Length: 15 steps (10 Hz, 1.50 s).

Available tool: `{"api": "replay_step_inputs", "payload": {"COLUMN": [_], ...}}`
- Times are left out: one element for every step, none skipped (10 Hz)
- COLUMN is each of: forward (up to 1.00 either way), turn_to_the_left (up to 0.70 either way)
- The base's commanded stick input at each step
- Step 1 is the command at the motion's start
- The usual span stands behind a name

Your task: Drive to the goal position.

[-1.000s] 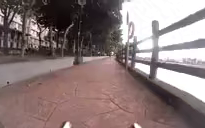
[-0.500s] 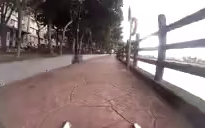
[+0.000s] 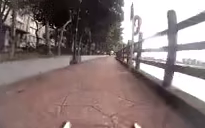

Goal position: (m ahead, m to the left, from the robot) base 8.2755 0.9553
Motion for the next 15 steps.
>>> {"api": "replay_step_inputs", "payload": {"forward": [0.7, 0.7, 0.7, 0.7, 0.7, 0.7, 0.7, 0.7, 0.7, 0.7, 0.7, 0.7, 0.7, 0.7, 0.7], "turn_to_the_left": [0.0, 0.0, 0.0, 0.0, -0.01, -0.04, -0.32, -0.32, -0.32, -0.27, -0.05, 0.0, 0.0, 0.0, 0.0]}}
